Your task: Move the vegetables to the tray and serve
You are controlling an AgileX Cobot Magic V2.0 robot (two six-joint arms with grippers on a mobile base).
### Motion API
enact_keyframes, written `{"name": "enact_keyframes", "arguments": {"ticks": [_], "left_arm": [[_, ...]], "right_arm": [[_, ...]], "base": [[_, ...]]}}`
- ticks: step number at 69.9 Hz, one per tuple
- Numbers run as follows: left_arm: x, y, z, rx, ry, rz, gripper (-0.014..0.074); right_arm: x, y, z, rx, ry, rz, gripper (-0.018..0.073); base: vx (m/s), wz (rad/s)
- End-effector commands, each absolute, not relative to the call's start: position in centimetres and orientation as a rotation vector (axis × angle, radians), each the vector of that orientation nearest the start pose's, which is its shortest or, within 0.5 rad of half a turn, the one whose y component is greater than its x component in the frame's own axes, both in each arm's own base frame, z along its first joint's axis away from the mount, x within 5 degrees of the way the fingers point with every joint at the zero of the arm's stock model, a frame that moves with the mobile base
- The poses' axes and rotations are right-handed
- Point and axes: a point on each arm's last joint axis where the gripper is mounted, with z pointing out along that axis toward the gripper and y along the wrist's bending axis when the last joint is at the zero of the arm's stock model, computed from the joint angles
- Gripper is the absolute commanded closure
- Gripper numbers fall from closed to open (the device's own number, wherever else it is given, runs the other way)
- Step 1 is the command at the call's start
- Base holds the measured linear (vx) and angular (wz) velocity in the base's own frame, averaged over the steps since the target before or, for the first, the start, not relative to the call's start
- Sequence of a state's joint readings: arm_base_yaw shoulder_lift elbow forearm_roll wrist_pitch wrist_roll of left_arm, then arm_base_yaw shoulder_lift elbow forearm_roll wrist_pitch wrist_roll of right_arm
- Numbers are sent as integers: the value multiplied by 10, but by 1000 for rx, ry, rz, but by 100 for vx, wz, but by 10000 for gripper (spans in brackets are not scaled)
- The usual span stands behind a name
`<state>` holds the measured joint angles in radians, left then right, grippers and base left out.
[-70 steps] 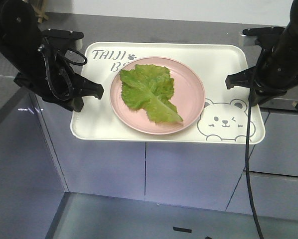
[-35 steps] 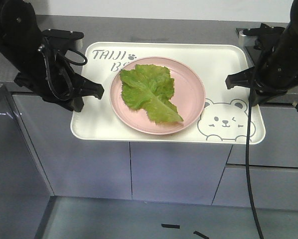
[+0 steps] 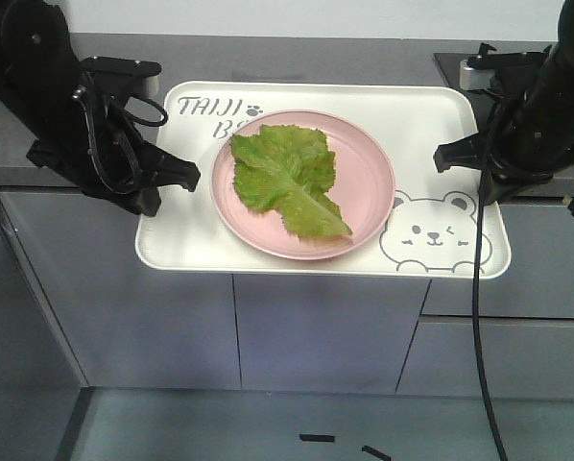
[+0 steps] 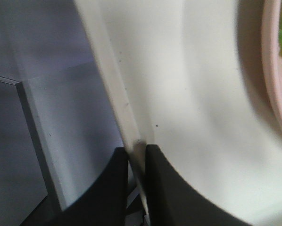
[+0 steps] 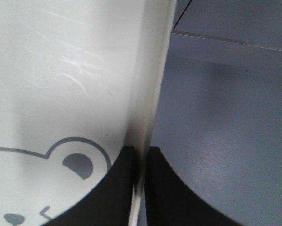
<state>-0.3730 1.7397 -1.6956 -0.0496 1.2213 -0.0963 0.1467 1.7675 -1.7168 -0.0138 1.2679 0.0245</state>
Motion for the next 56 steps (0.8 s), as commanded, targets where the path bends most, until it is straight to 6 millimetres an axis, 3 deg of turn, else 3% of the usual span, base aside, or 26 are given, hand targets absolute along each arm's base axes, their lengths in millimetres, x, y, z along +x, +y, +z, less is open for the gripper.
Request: {"name": "enact_keyframes", "arguments": {"ticks": [1, 56], "left_arm": [[332, -148, 381, 385, 2568, -343, 602], [332, -148, 381, 385, 2568, -343, 602]], "right_arm": [[356, 60, 366, -209, 2727, 109, 565], [356, 60, 366, -209, 2727, 109, 565]], "base": [[3, -13], [5, -7]]}}
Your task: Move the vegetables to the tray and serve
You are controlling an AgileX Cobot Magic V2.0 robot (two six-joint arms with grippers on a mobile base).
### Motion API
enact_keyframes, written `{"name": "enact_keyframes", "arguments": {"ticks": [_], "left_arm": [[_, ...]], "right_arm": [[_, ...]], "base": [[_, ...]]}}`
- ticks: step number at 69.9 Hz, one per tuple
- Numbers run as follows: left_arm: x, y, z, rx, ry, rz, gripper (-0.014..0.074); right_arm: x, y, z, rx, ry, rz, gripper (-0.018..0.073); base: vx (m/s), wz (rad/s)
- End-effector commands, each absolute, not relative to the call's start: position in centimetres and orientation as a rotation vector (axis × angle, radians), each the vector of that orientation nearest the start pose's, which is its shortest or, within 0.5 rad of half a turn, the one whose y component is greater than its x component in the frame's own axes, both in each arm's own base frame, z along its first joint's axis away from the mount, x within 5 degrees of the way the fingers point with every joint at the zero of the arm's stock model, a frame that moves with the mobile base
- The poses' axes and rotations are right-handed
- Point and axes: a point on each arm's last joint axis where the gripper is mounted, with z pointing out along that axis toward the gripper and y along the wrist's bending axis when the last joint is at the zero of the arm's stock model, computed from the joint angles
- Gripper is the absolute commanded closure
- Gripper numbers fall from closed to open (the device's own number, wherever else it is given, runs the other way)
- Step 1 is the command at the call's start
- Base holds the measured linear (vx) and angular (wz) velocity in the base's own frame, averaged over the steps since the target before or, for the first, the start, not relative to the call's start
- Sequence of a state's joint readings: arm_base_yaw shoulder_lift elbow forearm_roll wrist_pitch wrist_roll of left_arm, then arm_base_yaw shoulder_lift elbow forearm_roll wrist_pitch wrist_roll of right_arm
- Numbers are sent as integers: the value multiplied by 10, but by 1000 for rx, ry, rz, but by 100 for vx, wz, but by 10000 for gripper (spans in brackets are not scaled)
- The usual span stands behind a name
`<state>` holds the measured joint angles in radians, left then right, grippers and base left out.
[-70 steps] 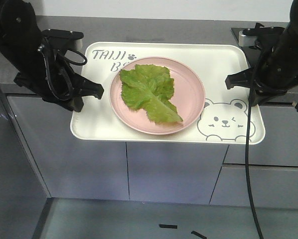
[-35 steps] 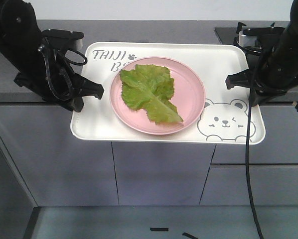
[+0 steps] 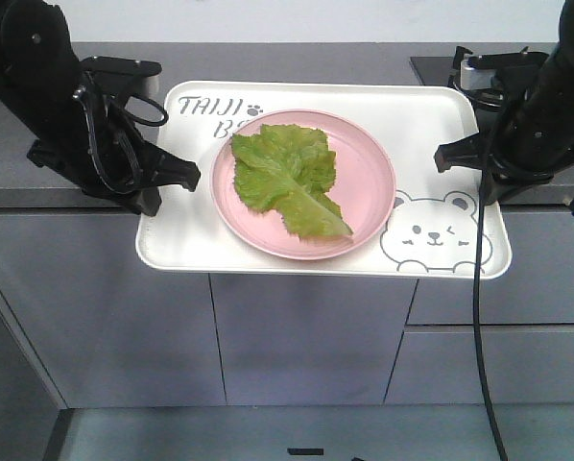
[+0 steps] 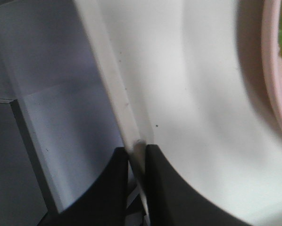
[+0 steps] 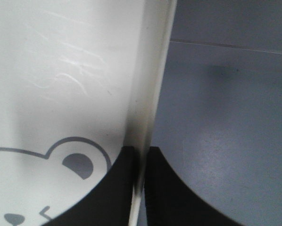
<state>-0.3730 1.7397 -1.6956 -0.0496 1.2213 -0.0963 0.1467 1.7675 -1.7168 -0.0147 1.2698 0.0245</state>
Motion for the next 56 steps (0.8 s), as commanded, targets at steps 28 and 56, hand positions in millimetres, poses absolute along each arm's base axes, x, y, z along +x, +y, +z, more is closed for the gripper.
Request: {"name": "enact_keyframes", "arguments": {"ticks": [28, 56], "left_arm": [[332, -148, 381, 385, 2568, -343, 602], [332, -148, 381, 385, 2568, -343, 602]], "right_arm": [[356, 60, 366, -209, 2727, 109, 565], [356, 60, 366, -209, 2727, 109, 565]], "base": [[7, 4], [11, 1]]}}
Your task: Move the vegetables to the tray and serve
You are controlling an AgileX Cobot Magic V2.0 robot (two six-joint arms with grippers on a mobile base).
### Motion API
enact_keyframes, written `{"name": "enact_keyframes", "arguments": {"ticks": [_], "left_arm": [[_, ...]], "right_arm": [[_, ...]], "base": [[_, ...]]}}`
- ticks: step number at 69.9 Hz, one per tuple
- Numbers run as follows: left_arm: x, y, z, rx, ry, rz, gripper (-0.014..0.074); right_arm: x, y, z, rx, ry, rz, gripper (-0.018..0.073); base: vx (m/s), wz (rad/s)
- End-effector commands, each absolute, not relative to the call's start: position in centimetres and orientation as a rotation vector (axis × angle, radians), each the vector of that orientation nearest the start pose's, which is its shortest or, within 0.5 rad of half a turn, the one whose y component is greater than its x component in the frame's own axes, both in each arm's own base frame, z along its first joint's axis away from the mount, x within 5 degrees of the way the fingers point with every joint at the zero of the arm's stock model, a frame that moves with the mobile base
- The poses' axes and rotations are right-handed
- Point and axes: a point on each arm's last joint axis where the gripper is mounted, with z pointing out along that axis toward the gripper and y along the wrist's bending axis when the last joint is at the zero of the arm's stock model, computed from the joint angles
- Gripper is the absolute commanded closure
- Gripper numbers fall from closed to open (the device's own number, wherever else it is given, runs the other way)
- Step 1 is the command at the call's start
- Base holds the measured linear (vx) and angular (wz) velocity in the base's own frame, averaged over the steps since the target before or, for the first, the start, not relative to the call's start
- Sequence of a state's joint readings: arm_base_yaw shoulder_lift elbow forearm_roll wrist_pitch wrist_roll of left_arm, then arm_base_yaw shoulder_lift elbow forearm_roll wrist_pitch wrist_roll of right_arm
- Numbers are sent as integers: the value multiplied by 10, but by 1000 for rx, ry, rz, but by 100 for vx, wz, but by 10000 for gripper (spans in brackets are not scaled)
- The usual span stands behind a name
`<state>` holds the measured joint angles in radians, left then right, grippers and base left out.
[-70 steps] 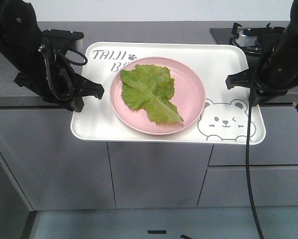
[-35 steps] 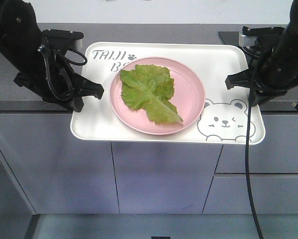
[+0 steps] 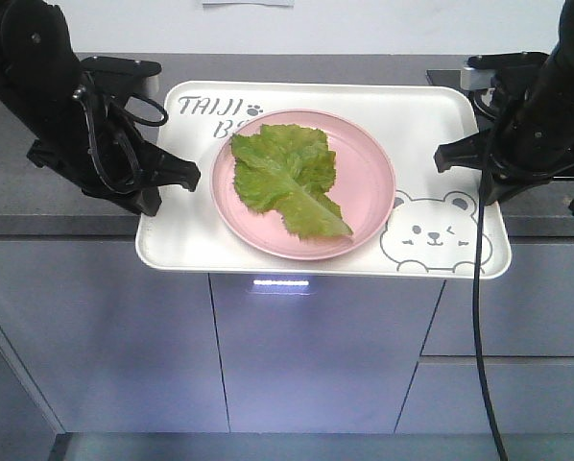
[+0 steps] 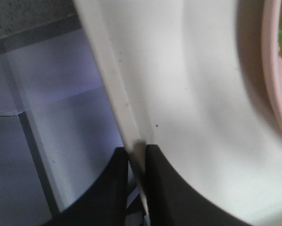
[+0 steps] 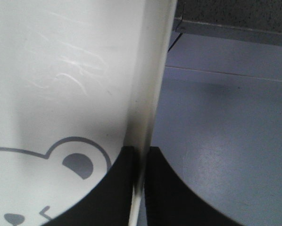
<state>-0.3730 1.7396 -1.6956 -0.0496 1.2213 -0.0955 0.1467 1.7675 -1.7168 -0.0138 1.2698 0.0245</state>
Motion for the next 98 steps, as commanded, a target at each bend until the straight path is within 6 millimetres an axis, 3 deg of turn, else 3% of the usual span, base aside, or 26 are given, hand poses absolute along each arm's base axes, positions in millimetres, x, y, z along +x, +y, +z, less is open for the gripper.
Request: {"name": "enact_keyframes", "arguments": {"ticks": [1, 98], "left_arm": [[332, -148, 381, 385, 2568, -343, 602], [332, -148, 381, 385, 2568, -343, 602]], "right_arm": [[356, 60, 366, -209, 2727, 109, 565], [356, 60, 366, -209, 2727, 109, 565]], "base": [[12, 2], [10, 0]]}}
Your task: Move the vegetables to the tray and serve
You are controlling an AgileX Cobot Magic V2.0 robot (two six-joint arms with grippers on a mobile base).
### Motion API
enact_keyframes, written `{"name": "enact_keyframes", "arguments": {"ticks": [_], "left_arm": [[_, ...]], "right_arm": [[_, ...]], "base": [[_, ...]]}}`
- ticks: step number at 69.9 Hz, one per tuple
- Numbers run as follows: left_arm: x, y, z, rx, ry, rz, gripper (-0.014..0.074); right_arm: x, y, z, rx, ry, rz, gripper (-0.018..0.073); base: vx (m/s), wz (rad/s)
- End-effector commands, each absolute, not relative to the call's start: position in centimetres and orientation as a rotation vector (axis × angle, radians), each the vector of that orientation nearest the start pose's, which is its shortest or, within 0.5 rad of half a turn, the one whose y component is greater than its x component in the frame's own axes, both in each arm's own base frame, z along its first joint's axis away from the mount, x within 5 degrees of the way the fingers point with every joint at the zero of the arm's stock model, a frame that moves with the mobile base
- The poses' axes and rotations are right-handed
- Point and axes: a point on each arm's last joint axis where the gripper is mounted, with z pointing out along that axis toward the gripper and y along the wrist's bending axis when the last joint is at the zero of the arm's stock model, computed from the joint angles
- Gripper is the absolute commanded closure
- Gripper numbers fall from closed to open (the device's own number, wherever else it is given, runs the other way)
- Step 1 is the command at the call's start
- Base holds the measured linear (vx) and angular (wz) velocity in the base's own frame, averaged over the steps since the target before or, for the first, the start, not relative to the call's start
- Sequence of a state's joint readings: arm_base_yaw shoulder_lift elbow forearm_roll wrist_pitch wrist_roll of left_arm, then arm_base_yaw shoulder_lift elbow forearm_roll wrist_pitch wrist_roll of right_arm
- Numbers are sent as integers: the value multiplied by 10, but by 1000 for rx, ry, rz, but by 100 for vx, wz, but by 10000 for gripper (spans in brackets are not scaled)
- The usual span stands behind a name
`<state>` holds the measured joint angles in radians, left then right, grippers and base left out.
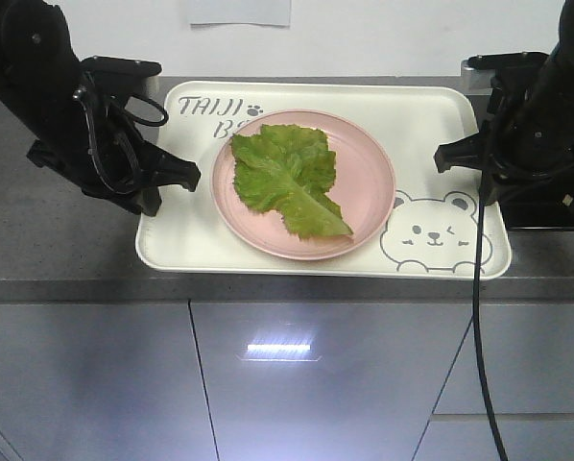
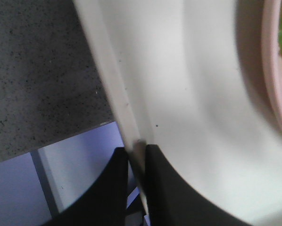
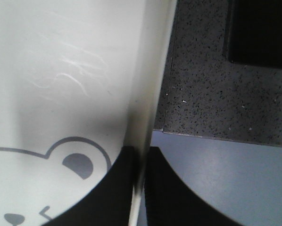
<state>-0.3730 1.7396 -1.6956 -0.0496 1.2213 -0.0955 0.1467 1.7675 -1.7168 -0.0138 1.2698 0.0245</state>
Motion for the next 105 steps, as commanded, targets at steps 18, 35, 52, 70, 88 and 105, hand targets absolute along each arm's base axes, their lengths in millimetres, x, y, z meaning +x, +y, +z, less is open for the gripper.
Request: {"name": "enact_keyframes", "arguments": {"ticks": [18, 35, 52, 70, 88, 105], "left_arm": [[332, -148, 381, 385, 2568, -343, 602], [332, -148, 381, 385, 2568, -343, 602], [332, -148, 381, 385, 2568, -343, 602], [332, -148, 381, 385, 2568, -343, 602], [332, -148, 381, 385, 2568, -343, 602], [332, -148, 381, 385, 2568, -343, 602]], "right_arm": [[356, 60, 366, -209, 2727, 109, 565], [356, 60, 366, -209, 2727, 109, 565], [356, 60, 366, -209, 2727, 109, 565], [356, 60, 366, -209, 2727, 109, 565], [356, 60, 366, -209, 2727, 109, 565], [356, 60, 366, -209, 2727, 109, 565]], "base": [[8, 3], [7, 2], [7, 2], [6, 2], [5, 3], [5, 3]]}}
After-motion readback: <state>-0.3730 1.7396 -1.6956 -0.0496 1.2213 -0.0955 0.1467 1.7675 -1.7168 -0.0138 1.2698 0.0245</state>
